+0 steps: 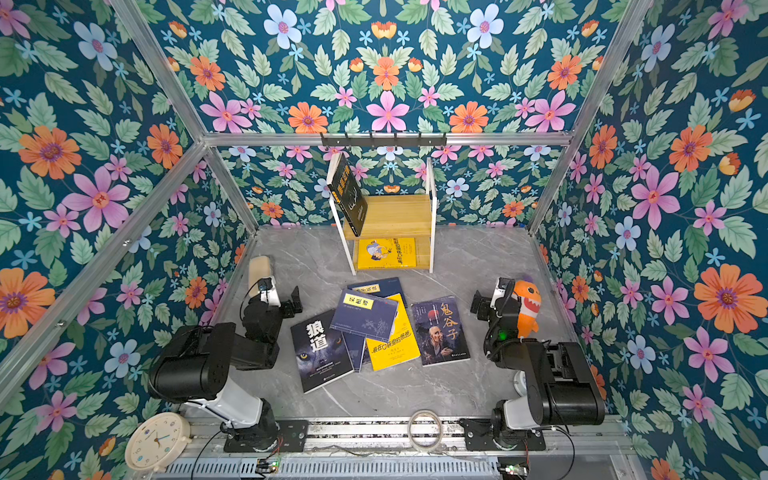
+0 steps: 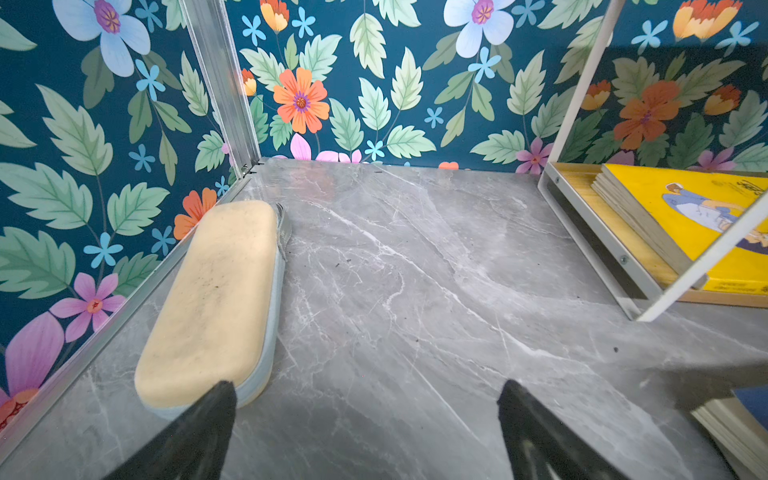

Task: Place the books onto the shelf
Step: 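Move both grippers forward toward the scattered book pile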

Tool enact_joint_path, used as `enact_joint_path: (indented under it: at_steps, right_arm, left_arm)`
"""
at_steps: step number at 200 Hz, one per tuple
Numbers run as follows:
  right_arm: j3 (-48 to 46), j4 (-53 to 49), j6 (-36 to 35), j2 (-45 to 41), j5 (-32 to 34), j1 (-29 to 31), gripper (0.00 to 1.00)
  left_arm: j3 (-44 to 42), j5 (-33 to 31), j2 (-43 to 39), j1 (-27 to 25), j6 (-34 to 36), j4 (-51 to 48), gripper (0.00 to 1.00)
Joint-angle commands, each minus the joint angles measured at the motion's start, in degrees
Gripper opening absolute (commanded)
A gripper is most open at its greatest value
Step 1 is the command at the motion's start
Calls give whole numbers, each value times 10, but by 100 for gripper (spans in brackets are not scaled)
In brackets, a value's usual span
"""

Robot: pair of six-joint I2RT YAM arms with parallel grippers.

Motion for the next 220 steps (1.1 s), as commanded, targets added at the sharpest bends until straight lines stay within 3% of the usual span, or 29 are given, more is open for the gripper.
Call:
enact_joint_path:
  at_steps: [1, 34, 63, 85, 119, 161, 173, 197, 220]
  right_arm:
    - [1, 8, 4, -2, 1, 0, 99]
    - [0, 8, 4, -2, 0, 0, 99]
    - [-1, -11, 2, -36, 0, 0, 99]
    - [28, -125, 9, -105, 12, 0, 99]
    - [49, -227, 38, -184, -8, 0, 99]
    - [112, -360, 114, -242, -141, 13, 99]
    - [125, -385, 118, -254, -138, 38, 99]
    - [178, -466, 112, -252, -105, 97, 99]
    - [217, -516, 152, -244, -105, 130, 99]
  left_arm:
    - [3, 2, 0, 0, 4, 6, 100]
    - [1, 87, -14, 0, 32, -1, 100]
    - [11, 88, -33, 1, 30, -26, 100]
    - [82, 119, -77, -1, 49, -198, 100]
    - [181, 120, -98, -1, 26, -364, 100]
    - [315, 214, -117, -4, -71, -622, 100]
    - [348, 280, -109, -7, -70, -677, 100]
    - [399, 316, -92, -15, -85, -741, 100]
    - [424, 349, -83, -16, -93, -781, 100]
